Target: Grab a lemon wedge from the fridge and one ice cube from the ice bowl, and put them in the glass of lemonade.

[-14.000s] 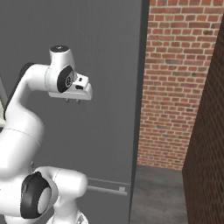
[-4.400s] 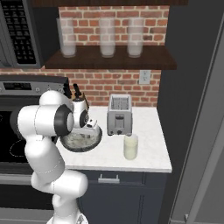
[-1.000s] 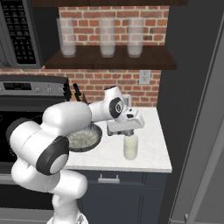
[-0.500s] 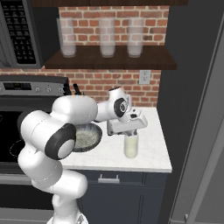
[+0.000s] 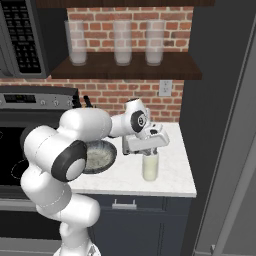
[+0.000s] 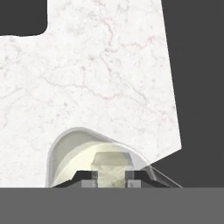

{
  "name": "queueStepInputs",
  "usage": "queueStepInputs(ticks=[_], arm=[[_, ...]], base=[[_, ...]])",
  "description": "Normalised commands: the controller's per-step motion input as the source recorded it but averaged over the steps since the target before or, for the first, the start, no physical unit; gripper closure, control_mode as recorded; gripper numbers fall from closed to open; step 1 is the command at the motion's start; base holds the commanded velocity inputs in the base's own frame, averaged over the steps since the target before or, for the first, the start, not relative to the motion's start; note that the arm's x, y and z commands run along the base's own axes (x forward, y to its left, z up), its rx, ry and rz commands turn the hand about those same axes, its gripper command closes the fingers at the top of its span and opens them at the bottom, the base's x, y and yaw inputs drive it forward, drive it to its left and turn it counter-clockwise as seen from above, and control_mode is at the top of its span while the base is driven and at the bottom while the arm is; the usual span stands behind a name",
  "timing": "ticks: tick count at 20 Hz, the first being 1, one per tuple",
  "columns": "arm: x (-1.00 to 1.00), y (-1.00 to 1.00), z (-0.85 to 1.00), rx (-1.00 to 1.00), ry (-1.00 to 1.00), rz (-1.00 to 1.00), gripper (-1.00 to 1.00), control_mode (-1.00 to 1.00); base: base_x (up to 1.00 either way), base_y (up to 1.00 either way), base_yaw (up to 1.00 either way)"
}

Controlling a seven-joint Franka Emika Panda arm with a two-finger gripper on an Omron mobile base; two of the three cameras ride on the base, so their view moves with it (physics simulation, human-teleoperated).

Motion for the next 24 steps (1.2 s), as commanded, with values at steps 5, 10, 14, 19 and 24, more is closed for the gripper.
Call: queueStepInputs(ticks=[5,10,14,19,24], arm=[[-0.15,0.00,0.00,0.00,0.00,0.00,-1.00,-1.00],[-0.13,0.00,0.00,0.00,0.00,0.00,-1.00,-1.00],[-0.07,0.00,0.00,0.00,0.00,0.00,-1.00,-1.00],[-0.06,-0.01,0.06,0.00,0.00,0.00,-1.00,-1.00],[-0.01,-0.01,0.09,0.00,0.00,0.00,-1.00,-1.00]], base=[[0.00,0.00,0.00],[0.00,0.00,0.00],[0.00,0.00,0.00],[0.00,0.00,0.00],[0.00,0.00,0.00]])
